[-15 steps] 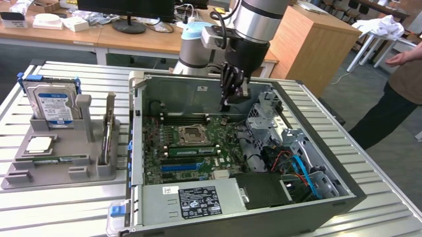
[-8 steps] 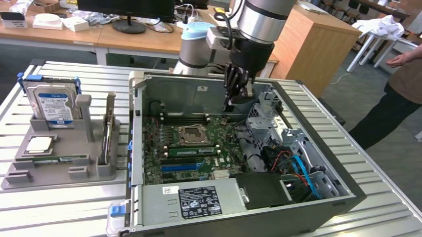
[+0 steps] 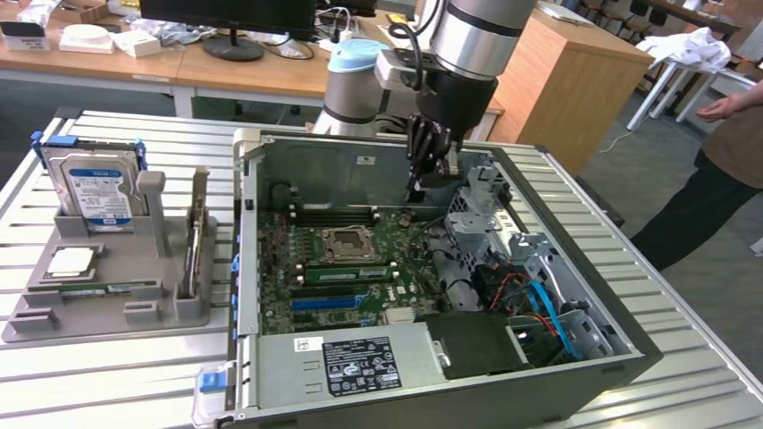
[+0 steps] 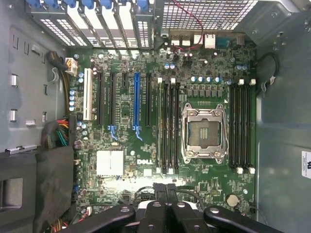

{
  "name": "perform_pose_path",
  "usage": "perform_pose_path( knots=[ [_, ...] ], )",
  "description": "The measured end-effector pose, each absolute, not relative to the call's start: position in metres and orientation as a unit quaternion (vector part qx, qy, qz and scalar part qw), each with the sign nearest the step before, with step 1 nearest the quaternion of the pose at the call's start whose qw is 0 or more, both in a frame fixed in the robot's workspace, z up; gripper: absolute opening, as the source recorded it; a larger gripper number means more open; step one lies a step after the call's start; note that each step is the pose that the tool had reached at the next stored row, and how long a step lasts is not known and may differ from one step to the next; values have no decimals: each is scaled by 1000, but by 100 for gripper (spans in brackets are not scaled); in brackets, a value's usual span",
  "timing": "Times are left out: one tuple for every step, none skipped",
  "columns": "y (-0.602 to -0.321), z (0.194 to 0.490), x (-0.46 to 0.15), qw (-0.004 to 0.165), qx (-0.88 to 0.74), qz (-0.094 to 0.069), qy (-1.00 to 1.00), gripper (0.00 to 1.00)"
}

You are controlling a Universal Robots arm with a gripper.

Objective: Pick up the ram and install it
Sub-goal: 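Press down the ram until it locks into place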

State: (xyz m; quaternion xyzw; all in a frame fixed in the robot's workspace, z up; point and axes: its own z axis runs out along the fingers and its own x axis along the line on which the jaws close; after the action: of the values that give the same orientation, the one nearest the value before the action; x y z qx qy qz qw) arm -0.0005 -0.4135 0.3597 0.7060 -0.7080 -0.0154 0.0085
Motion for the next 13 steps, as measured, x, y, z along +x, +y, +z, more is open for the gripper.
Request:
perform_pose_path(
  knots=[
    [-414, 359, -1, 8, 706, -16, -708, 10],
    [-414, 358, -1, 8, 706, -16, -708, 10],
    [-414, 357, -1, 8, 706, -16, -708, 10],
    [-414, 356, -1, 8, 706, -16, -708, 10],
    [-414, 355, -1, 8, 706, -16, -708, 10],
    [-414, 354, -1, 8, 706, -16, -708, 10],
    [-414, 353, -1, 7, 706, -16, -708, 10],
    [-413, 352, -1, 7, 706, -17, -708, 10],
    [-414, 351, -1, 7, 706, -17, -708, 10],
    [-414, 350, -1, 7, 706, -17, -708, 10],
    [-414, 349, -1, 7, 706, -17, -708, 10],
    [-414, 349, -1, 7, 706, -17, -708, 10],
    [-413, 348, -1, 7, 706, -17, -708, 10]
  ],
)
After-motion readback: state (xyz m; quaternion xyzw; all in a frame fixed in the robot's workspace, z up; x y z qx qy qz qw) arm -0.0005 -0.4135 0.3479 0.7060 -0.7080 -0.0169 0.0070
